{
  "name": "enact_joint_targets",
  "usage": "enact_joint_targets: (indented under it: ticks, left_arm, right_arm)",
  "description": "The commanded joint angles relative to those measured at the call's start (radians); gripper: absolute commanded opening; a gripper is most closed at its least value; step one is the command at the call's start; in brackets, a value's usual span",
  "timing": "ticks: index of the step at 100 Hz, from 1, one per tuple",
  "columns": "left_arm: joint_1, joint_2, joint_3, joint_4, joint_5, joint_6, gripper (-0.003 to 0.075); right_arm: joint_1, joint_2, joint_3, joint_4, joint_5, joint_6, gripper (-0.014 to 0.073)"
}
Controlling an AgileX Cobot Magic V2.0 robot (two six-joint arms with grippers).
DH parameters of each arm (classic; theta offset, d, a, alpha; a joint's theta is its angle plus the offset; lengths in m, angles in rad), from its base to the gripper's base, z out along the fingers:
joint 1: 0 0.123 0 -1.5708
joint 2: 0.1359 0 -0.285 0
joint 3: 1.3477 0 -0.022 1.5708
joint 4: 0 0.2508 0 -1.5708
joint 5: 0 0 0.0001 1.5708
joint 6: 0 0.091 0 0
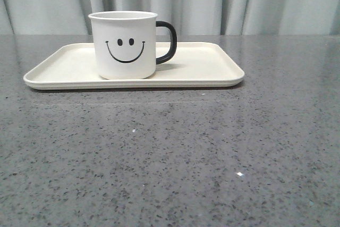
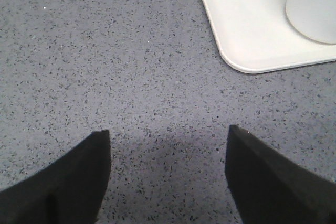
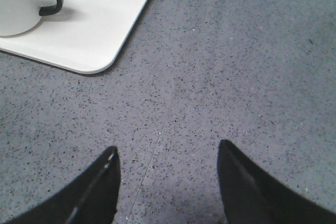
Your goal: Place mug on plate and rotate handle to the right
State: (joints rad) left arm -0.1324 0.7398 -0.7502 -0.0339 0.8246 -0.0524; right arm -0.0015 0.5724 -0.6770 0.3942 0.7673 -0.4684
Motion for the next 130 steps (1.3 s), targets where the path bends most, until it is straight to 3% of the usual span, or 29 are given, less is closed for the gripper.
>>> enact_joint_targets:
  ticks: [1,20,38,52,62,77,130]
  left_arm:
    - [0.002,-0.003,-0.025,-0.009,-0.064,-0.002,0.0463]
    - [0.002,-0.003,-0.025,-0.009,-0.065,-0.002,0.0463]
    - [0.002,-0.003,-0.025,-0.009,-0.065,-0.002,0.0445]
    - [0.002,-0.003,-0.025,-0.009,-0.065,-0.002,0.0336]
    - [0.002,-0.003,-0.025,-0.009,-0.065,-0.002,0.02]
    - [0.002,-0.003,-0.025,-0.009,-0.065,-0.002,-0.0018]
    - [0.002,-0.003,-0.025,-0.009,-0.065,-0.002,-0.002]
  right_arm:
    - [-0.005,-0.031,0.001,0.014,-0.073,0.009,0.0424]
    - [-0.005,-0.039,0.012,0.014,-0.047,0.022,0.04]
    - [-0.005,-0.039,0.012,0.014,-0.056,0.022,0.0218]
    - [-0.005,-0.039,0.012,0.014,-0.072,0.022,0.003]
    - [-0.005,-0.039,0.012,0.014,-0.076,0.022,-0.0071]
    - [-0.005,-0.039,0.012,0.014,-0.081,0.022,-0.0067]
    - [-0.005,-0.039,0.012,0.014,-0.076,0.022,-0.0067]
